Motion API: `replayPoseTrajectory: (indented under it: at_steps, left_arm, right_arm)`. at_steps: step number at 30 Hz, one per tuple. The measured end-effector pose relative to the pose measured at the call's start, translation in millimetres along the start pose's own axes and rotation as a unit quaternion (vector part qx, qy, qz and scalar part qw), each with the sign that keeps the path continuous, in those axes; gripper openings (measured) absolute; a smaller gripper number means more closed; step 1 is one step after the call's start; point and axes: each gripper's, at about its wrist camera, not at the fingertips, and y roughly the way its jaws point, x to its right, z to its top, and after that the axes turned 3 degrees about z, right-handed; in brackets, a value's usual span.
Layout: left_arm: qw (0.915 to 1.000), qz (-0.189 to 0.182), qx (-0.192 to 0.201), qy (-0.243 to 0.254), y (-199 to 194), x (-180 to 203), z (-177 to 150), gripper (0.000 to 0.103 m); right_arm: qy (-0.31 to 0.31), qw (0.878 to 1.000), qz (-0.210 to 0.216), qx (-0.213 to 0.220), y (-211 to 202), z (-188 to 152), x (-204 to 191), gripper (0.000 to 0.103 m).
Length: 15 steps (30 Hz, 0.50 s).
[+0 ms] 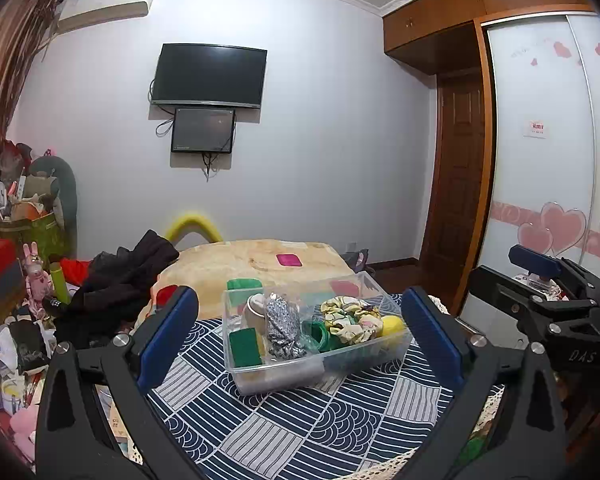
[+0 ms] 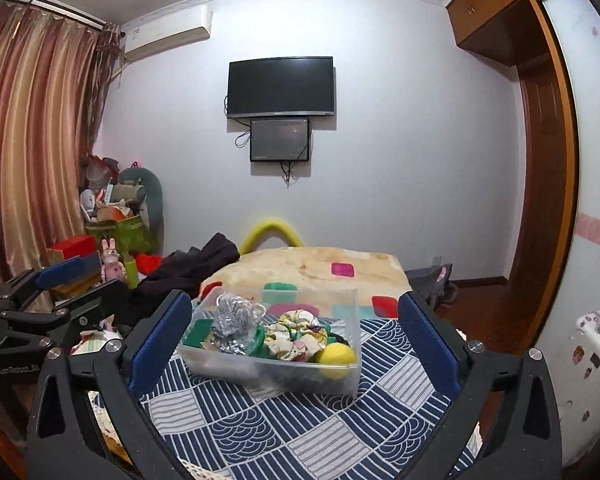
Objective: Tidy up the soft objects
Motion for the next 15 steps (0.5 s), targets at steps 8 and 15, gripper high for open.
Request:
replayPoseTrajectory:
  at_steps: [8,15]
  left_arm:
    - [1.0,0.002,-0.003,-0.002,3.0,-0.8,-0.9,0.103]
    - [1.0,0.001,-0.003,-0.002,3.4,-0.3,-1.9,0.103]
  right_arm:
    - [0.009,1.0,-0.001,-0.003,-0.1,-0.5,2.2,0.103]
    - [0.011,1.0,0.002,-0.008,-1.2,-0.7,2.7,0.103]
